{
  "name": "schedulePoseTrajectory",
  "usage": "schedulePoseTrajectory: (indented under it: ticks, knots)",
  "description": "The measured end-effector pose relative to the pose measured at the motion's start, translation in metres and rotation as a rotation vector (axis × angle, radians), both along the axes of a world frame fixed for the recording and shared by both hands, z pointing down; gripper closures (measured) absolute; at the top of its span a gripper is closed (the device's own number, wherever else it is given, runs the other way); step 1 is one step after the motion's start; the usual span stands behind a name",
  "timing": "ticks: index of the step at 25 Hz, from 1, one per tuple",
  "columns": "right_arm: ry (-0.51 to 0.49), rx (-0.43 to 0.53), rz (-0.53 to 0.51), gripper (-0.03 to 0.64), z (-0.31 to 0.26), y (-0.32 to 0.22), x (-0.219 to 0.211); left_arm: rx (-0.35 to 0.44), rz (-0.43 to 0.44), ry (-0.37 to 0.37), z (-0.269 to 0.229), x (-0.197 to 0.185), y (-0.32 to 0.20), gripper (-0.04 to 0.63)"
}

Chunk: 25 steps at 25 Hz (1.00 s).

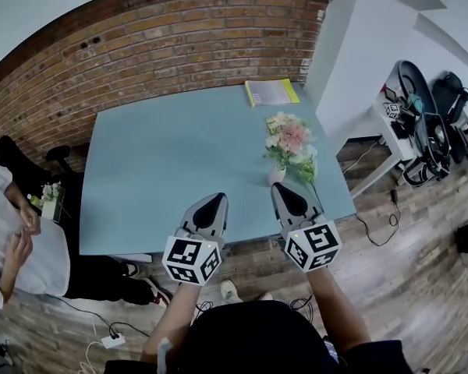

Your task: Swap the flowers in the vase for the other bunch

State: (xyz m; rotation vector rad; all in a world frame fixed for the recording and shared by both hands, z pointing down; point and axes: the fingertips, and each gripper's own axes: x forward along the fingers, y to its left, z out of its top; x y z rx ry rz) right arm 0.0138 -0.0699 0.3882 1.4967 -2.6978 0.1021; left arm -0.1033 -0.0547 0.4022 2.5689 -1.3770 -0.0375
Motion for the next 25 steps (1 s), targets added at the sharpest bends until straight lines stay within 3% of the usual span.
schedulePoseTrajectory:
  ticks: [25]
  knots:
    - [-0.025,-0.004,-0.049,0.604,-0.004,0.03,0.042,0.016,-0.023,-0.017,-0.009,0.05,0.025,0.589]
